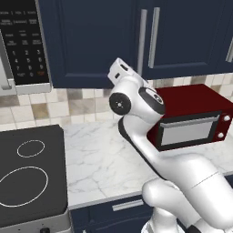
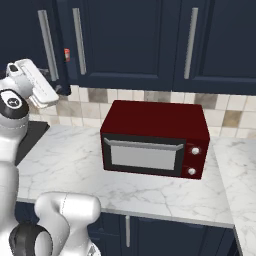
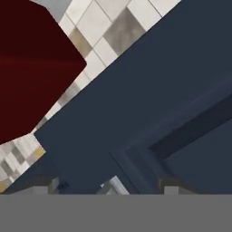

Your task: Pick the candle and candle from the dining table and place them in the open cabinet. Close the cabinet after placing the objects.

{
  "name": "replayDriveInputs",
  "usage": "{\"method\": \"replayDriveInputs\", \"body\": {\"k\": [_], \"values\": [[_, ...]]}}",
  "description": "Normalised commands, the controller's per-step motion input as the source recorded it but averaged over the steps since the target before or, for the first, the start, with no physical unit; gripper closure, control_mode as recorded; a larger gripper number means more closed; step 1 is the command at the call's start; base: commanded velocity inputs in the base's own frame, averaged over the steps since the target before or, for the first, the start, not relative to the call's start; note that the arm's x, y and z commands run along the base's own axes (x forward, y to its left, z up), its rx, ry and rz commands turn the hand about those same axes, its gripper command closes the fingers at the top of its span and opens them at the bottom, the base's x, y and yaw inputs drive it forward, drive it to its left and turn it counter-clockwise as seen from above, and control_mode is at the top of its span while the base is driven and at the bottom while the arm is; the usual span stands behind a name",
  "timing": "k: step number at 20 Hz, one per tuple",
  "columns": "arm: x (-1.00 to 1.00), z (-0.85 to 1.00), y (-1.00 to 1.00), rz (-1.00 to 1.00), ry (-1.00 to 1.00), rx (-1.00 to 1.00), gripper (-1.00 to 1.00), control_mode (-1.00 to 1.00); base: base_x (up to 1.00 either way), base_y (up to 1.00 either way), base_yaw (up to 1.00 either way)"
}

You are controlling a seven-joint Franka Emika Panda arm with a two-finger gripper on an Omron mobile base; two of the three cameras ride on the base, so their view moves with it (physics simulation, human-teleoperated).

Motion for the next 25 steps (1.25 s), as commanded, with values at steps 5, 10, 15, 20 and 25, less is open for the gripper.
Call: {"method": "replayDriveInputs", "body": {"k": [5,10,15,20,25], "values": [[0.65,0.11,-0.33,0.01,0.01,-0.01,-1.0,-1.0,0.0,0.0,0.0],[0.67,0.06,-0.32,0.01,0.01,-0.02,-1.0,-1.0,0.0,0.0,0.0],[0.78,0.0,-0.31,0.01,0.03,-0.01,-1.0,-1.0,0.0,0.0,0.0],[0.51,-0.01,-0.2,0.01,0.08,-0.01,-1.0,-1.0,0.0,0.0,0.0],[0.0,0.0,-0.07,0.0,0.0,0.0,-1.0,-1.0,0.0,0.0,0.0]]}}
